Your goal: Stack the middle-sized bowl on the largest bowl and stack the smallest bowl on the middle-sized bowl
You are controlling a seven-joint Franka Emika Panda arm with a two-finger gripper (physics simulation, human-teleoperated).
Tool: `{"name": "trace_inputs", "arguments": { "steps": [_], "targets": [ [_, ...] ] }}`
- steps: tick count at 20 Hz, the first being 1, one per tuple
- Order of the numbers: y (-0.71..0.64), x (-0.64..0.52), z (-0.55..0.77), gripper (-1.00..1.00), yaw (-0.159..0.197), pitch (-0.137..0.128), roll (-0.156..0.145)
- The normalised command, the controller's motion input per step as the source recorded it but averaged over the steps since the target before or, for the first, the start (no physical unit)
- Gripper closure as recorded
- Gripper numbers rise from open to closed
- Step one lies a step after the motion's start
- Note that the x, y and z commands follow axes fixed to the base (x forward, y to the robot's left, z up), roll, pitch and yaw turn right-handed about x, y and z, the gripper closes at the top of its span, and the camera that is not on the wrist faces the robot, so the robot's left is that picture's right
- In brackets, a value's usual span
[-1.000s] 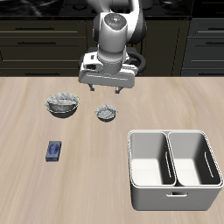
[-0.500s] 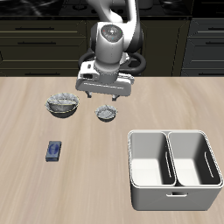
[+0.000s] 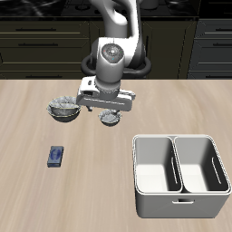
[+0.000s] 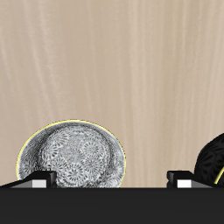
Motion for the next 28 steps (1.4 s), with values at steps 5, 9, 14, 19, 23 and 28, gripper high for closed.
{"name": "trace_inputs", "arguments": {
  "steps": [5, 9, 14, 19, 23, 28],
  "targets": [
    [-0.03, -0.01, -0.34, -1.00, -0.015, 0.041, 0.015],
    [0.03, -0.03, -0.37, 1.00, -0.001, 0.034, -0.007],
    [0.02, -0.04, -0.20, 1.00, -0.015, 0.030, 0.019],
    [0.00, -0.02, 0.24, 1.00, -0.009, -0.035, 0.012],
    [0.06, -0.04, 0.24, 1.00, 0.009, -0.032, 0.004],
    [0.12, -0.07, 0.33, 1.00, 0.013, -0.047, 0.019]
  ]
}}
